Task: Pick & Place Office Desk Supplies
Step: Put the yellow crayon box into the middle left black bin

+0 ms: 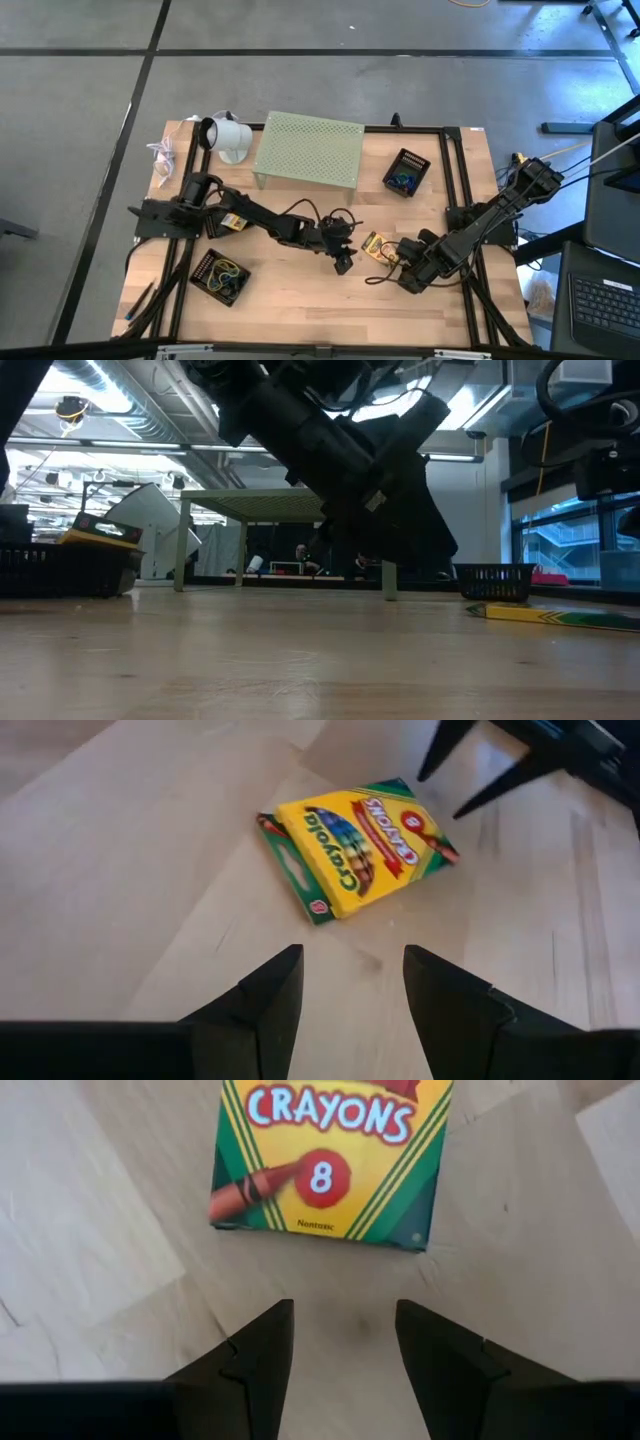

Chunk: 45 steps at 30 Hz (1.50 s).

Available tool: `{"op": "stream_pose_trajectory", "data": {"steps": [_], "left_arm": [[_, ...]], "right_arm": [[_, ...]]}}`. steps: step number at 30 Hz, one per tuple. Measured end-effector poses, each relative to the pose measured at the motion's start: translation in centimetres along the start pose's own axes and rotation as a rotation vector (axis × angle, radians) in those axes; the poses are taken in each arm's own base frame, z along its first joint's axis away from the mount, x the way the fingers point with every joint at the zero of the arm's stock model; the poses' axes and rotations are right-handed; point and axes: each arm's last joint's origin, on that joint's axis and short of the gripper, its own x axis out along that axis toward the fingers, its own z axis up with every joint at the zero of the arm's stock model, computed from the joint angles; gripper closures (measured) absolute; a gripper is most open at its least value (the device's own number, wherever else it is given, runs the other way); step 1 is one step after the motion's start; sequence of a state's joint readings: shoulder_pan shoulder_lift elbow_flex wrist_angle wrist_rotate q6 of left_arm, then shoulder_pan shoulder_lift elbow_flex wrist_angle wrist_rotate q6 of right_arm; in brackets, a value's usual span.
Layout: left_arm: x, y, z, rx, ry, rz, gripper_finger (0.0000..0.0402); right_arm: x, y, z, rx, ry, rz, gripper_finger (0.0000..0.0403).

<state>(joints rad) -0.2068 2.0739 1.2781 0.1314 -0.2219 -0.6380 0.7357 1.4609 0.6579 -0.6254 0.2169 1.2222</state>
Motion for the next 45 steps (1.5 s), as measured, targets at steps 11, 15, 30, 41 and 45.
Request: {"op": "stream_pose_trajectory", "data": {"steps": [11, 15, 30, 41, 45], "left_arm": [[0.1, -0.2, -0.2, 0.024, -0.043, 0.032, 0.0233], [0.1, -0.1, 0.0, 0.021, -0.066, 0.049, 0.0233], [2.6, 1.8, -1.1, -0.097, -0.122, 0.143, 0.0233], [3.5, 2.6, -1.2, -0.173, -0.116, 0.107, 0.0233], [4.2, 2.7, -1.7, -0.200, -0.119, 0.081, 0.0233]], "right_arm": [[0.3, -0.7, 1.6, -0.090, -0.053, -0.044, 0.0223], [0.6, -1.2, 2.6, -0.097, -0.032, -0.048, 0.0223], [1.0, -1.5, 5.4, -0.153, -0.116, 0.019, 0.0223], [1.1, -1.6, 6.2, -0.158, -0.143, 0.036, 0.0223], [1.0, -1.4, 6.5, -0.175, -0.167, 0.059, 0.0223]]}}
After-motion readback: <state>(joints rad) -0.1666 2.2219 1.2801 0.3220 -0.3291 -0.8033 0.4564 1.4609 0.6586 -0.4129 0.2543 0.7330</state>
